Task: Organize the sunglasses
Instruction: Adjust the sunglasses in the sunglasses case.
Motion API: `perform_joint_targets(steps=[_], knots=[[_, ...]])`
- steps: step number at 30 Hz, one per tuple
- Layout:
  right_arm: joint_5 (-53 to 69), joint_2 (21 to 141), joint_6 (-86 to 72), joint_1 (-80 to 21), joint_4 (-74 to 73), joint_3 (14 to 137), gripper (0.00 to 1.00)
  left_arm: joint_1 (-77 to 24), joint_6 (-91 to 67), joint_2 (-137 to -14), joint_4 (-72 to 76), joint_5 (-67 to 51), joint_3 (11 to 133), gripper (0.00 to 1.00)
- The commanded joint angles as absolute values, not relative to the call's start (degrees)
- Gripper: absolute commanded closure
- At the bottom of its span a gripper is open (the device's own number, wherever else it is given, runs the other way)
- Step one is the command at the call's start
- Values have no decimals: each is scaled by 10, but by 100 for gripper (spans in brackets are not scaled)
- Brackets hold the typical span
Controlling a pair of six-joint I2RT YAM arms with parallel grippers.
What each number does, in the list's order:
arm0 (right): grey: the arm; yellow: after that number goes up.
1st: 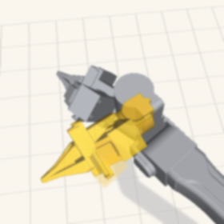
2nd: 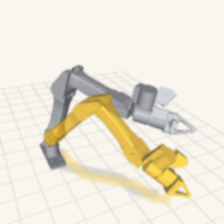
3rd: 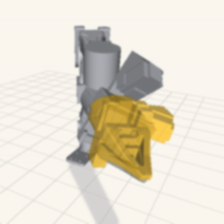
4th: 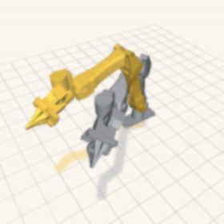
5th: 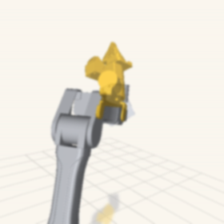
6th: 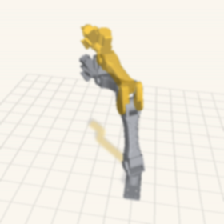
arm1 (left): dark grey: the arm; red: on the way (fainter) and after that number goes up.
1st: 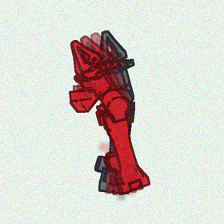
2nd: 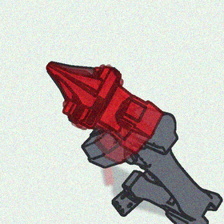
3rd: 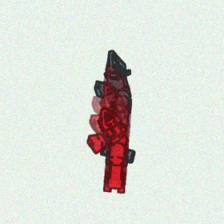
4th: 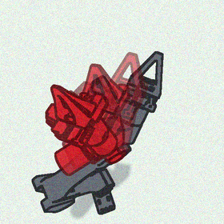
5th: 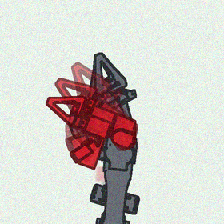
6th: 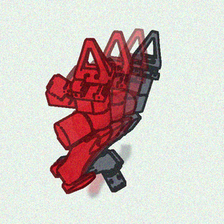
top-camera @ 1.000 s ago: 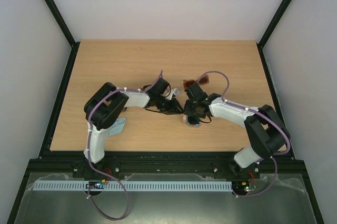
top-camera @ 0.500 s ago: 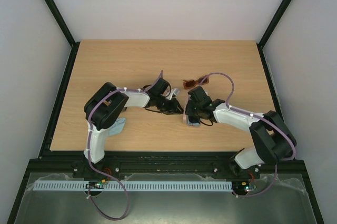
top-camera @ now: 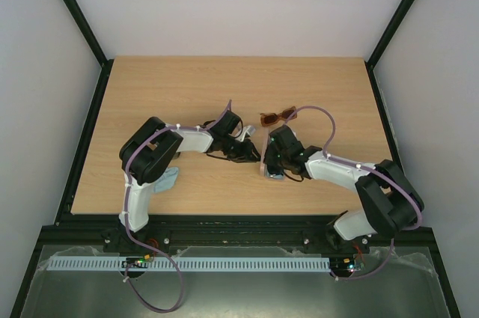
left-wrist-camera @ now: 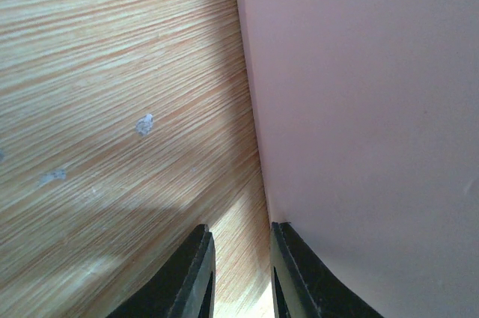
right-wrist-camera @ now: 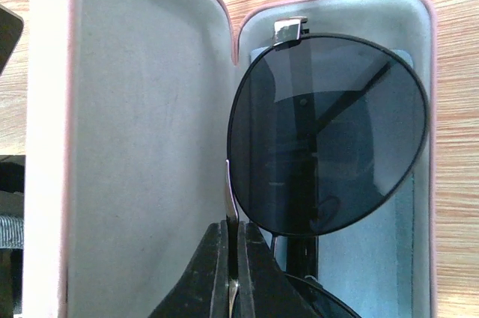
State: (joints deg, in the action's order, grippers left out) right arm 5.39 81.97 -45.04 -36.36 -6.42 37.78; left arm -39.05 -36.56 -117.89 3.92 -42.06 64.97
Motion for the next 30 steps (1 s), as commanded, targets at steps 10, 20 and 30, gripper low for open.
perform_joint_targets(steps=[10,20,30], knots=[[-13,741,-472,-363,-126,384,76,-393,-344,-1162,-19,-400,675,75],[-133,711,-531,-338,-249,392,76,-386,-333,-1121,-63,-334,679,76],[54,737,-494,-231,-134,309,77,-377,-396,-1049,4,-317,624,73]])
